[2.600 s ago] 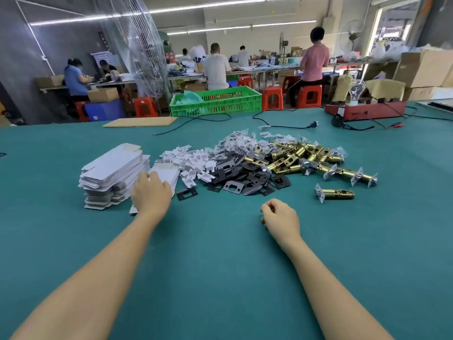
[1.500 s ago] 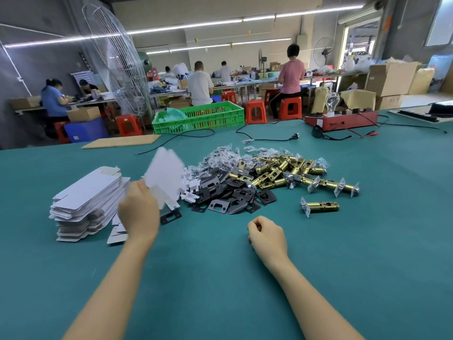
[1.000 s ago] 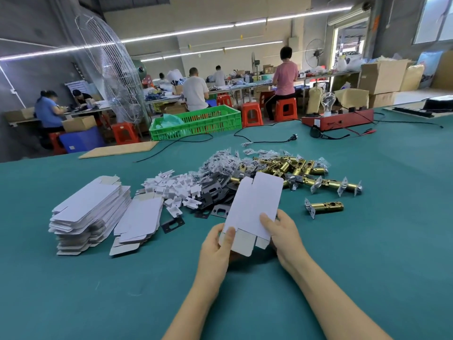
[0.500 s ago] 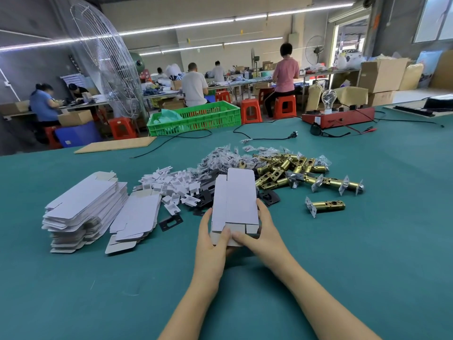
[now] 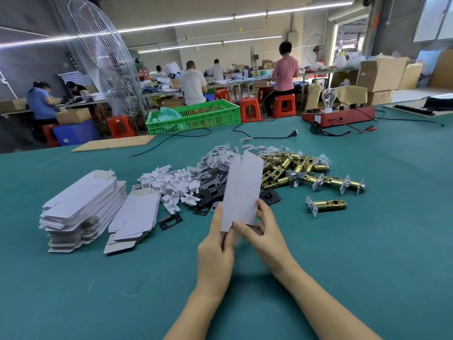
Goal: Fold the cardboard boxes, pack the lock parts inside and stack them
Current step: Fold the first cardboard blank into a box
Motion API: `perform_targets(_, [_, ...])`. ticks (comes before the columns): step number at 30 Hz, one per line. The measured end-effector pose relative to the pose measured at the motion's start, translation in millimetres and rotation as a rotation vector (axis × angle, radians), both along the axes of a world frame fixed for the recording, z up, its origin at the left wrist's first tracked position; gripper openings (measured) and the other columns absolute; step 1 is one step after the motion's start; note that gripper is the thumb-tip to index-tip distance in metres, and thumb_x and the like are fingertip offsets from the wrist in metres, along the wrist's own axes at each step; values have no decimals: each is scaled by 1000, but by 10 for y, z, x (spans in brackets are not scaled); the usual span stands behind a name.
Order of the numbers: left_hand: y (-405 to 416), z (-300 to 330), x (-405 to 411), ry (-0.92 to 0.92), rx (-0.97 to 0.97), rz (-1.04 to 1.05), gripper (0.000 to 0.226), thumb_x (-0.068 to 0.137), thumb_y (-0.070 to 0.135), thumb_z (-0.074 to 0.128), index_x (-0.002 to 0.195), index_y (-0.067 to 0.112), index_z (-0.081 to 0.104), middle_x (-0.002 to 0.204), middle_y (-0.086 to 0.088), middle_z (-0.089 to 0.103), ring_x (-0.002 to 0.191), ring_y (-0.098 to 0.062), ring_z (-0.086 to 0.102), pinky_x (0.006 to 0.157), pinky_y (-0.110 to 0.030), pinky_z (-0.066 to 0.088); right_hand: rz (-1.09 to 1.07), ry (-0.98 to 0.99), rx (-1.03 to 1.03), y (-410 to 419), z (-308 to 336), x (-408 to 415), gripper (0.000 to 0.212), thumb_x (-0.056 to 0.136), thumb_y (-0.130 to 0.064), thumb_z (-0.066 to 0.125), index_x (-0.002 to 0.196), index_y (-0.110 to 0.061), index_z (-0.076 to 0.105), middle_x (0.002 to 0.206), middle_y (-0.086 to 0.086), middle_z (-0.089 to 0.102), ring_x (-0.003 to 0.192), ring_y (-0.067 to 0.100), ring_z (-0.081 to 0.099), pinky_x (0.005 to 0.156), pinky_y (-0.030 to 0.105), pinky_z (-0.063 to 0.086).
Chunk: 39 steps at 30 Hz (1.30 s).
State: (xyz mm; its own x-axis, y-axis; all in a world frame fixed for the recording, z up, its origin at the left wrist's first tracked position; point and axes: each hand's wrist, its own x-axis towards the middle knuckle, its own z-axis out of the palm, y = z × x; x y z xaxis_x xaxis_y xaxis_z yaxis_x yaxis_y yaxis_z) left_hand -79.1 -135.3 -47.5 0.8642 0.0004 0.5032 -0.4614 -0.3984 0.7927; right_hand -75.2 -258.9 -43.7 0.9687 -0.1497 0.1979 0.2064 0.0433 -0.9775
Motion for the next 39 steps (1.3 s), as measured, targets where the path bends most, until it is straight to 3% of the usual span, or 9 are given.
perform_targets(4, [-73, 57, -51, -310, 191, -48, 67, 85, -16, 56, 144, 13, 46, 125, -1, 64, 106, -11, 62, 92, -5, 40, -1, 12, 179, 43, 54, 0, 108, 47, -60, 78, 139, -23, 34, 126, -8, 55, 100, -1, 63, 84, 18, 50])
perform_targets(8, [-91, 17, -38, -493, 371, -116, 64, 67, -24, 50, 124, 0, 64, 128, -16, 63, 116, -29, 64, 94, -34, 53, 79, 77, 450, -35, 101, -13, 115, 27, -67, 88, 121, -11, 54, 106, 7, 60, 92, 15, 62, 81, 33, 49])
perform_targets(14, [-115, -41, -31, -390, 413, -156, 59, 74, -20, 54, 127, 3, 63, 134, -14, 60, 124, -30, 57, 103, -58, 42, 164, 150, 563, -152, 126, -15, 135, 26, -52, 95, 141, -9, 41, 127, 18, 56, 106, 26, 59, 92, 42, 48])
perform_targets(19, [-73, -6, -79, -81, 356, -326, 72, 77, 25, 54, 145, 29, 32, 155, 3, 33, 145, -8, 28, 122, -44, 17, 199, 114, 560, -186, 125, -1, 124, 31, -46, 97, 136, -6, 44, 112, 13, 61, 103, 28, 59, 103, 51, 41])
perform_targets(22, [-105, 24, -95, -36, 213, -240, 74, 78, 48, 59, 144, 23, 38, 148, 13, 39, 138, -3, 36, 116, -30, 28, 251, 96, 442, -210, 112, -19, 105, 37, -48, 95, 126, -11, 52, 110, 6, 69, 106, 23, 64, 96, 41, 51])
perform_targets(26, [-73, 98, -51, 47, 49, -196, 65, 70, 66, 68, 126, 49, 43, 122, 37, 54, 116, 8, 52, 94, -11, 41, 346, 84, 353, -170, 85, -44, 93, 50, -45, 92, 125, -7, 54, 114, 12, 68, 109, 28, 64, 88, 35, 52])
perform_targets(30, [-28, 93, -25, 101, 41, -156, 50, 62, 63, 73, 105, 56, 49, 109, 40, 58, 100, 11, 58, 76, -6, 43, 352, 83, 325, -155, 92, -40, 98, 48, -44, 93, 129, -6, 53, 122, 17, 64, 114, 33, 60, 97, 43, 48])
perform_targets(35, [-37, 54, 15, 139, 72, -58, 56, 55, 62, 76, 103, 50, 49, 102, 27, 61, 96, 12, 55, 74, -6, 42, 367, 76, 474, -175, 121, -23, 97, 47, -41, 95, 129, -9, 54, 119, 14, 66, 110, 29, 63, 91, 40, 53])
perform_targets(39, [-29, 7, 45, 103, 88, 38, 69, 59, 45, 90, 116, 30, 54, 103, 22, 58, 96, -5, 58, 77, -16, 45, 298, 31, 519, -185, 131, -2, 67, 45, -39, 96, 105, -21, 73, 111, 11, 70, 102, 24, 67, 79, 34, 57])
